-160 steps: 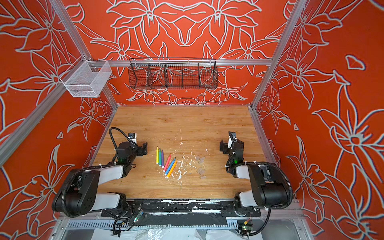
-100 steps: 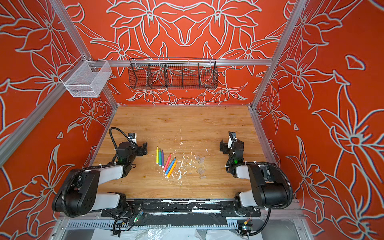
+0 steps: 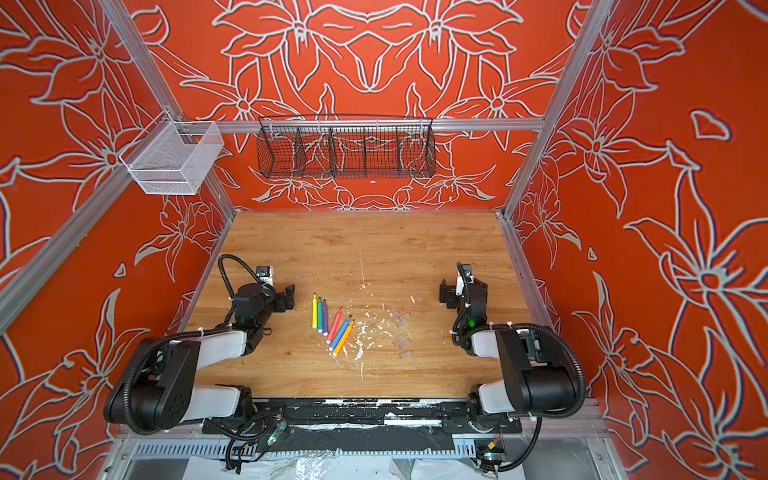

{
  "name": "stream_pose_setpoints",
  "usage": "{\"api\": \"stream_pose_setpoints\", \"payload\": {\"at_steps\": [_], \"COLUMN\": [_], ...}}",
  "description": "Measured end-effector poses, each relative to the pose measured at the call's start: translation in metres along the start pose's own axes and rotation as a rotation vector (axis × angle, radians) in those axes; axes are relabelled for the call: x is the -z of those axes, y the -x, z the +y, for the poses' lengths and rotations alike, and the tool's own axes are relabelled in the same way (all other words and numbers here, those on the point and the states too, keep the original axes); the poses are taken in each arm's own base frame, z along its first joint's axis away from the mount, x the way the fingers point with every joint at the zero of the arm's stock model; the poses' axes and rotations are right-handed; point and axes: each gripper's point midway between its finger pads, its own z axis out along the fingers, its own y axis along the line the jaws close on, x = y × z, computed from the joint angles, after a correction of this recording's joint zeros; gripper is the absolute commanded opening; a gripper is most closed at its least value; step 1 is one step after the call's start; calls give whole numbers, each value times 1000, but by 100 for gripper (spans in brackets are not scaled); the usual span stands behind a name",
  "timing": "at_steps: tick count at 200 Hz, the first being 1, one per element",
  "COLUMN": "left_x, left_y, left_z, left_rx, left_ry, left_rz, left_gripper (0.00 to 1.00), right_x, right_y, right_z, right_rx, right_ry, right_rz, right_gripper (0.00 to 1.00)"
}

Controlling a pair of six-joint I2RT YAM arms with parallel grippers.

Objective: Insert the pens into the pen caps

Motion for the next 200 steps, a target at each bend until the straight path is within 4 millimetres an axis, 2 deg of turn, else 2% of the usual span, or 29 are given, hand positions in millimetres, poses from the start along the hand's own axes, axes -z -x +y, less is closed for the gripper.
{"api": "stream_pose_setpoints", "payload": {"at_steps": [17, 33, 53, 70, 88, 104, 124, 142, 151, 163, 175, 200], "left_x": [2, 14, 46, 82, 113, 133, 154, 170, 172, 166, 154, 135], "left_y": [3, 15, 48, 80, 98, 106, 122, 137, 138, 130, 112, 76], "left_z": [-3, -11, -27, -35, -35, -35, -39, -51, -54, -49, -43, -44], "left_rx": [-6, -19, -50, -28, 63, 134, 214, 243, 269, 347, 420, 500], "left_ry": [-20, -65, -163, -220, -246, -274, -323, -411, -429, -410, -367, -345], "left_rz": [-6, -41, -153, -313, -426, -457, -450, -428, -409, -362, -295, -151], "left_gripper": [96, 96, 96, 97, 96, 96, 96, 96, 96, 96, 97, 97], "right_x": [1, 9, 29, 46, 68, 91, 111, 123, 128, 134, 141, 147], "right_y": [1, 8, 33, 57, 83, 106, 113, 116, 115, 111, 107, 92], "right_z": [0, -2, -9, -18, -26, -26, -19, -13, -11, -10, -3, 1], "right_rx": [1, -1, -17, -77, -199, -319, -420, -470, -493, -518, -532, -607], "right_ry": [-5, -24, -58, -91, -102, -53, 29, 82, 100, 116, 166, 208], "right_rz": [-4, -32, -103, -155, -206, -283, -285, -258, -240, -228, -236, -242], "right_gripper": [97, 97, 97, 98, 97, 97, 97, 97, 97, 97, 97, 97]}}
